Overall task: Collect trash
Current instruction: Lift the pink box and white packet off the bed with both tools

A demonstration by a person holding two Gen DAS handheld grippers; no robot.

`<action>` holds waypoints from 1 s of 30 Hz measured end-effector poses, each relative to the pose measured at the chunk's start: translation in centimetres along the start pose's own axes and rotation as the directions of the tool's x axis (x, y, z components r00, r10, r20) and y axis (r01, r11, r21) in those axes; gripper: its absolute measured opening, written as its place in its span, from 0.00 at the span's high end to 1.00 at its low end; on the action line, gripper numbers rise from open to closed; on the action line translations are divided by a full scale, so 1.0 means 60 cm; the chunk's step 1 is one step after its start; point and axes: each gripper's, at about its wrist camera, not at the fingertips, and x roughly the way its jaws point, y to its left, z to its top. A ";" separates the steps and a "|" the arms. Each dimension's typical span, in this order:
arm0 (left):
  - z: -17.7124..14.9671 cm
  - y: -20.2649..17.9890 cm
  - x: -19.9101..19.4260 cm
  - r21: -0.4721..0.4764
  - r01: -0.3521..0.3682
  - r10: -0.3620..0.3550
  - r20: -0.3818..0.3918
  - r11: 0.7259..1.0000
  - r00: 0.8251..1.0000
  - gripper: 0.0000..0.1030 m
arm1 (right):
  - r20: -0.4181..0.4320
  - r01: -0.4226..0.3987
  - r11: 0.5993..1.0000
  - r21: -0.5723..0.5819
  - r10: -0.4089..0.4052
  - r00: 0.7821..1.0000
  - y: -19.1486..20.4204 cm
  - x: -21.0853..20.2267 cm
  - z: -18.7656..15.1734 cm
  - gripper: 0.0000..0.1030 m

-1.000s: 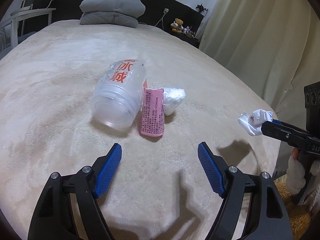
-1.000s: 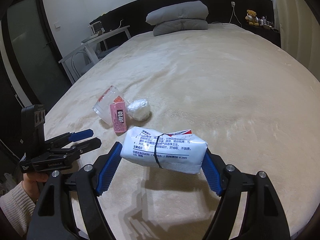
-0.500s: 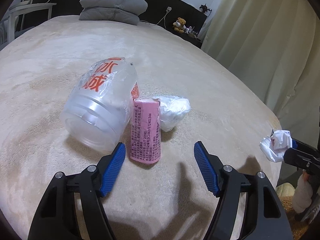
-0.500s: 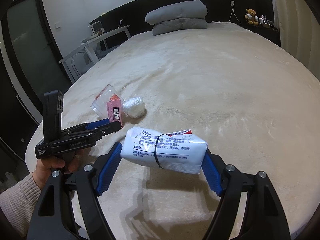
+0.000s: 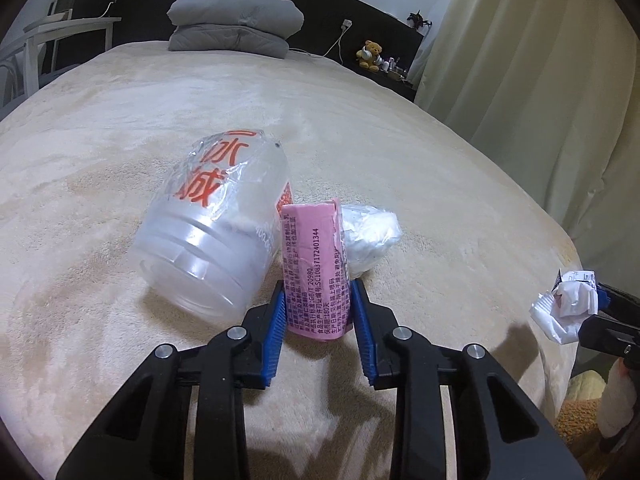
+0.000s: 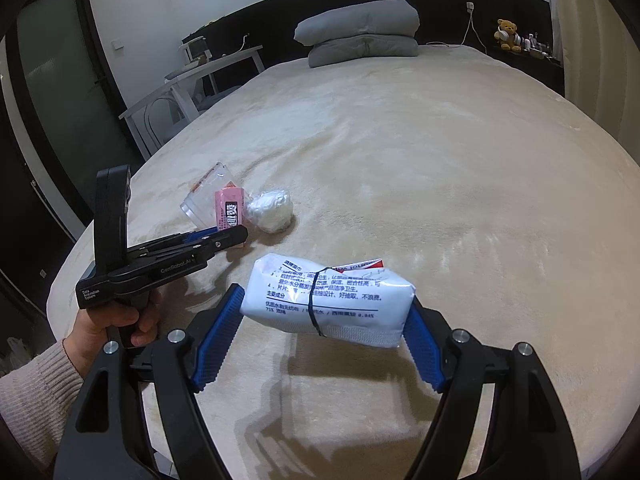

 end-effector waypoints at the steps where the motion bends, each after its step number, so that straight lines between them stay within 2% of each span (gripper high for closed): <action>1: -0.001 -0.001 -0.004 0.001 0.002 -0.002 0.004 1.000 1.000 0.70 | 0.000 0.001 1.000 0.000 -0.001 1.000 0.000 0.001 0.000 0.27; 10: -0.010 -0.012 -0.049 0.013 -0.002 0.001 0.047 1.000 0.999 0.70 | 0.012 0.006 1.000 0.000 -0.006 1.000 0.005 -0.003 -0.001 0.27; 30: -0.058 -0.055 -0.224 0.014 0.014 -0.016 0.179 1.000 0.984 0.70 | 0.076 -0.018 1.000 0.007 0.018 0.997 0.045 -0.066 -0.045 0.27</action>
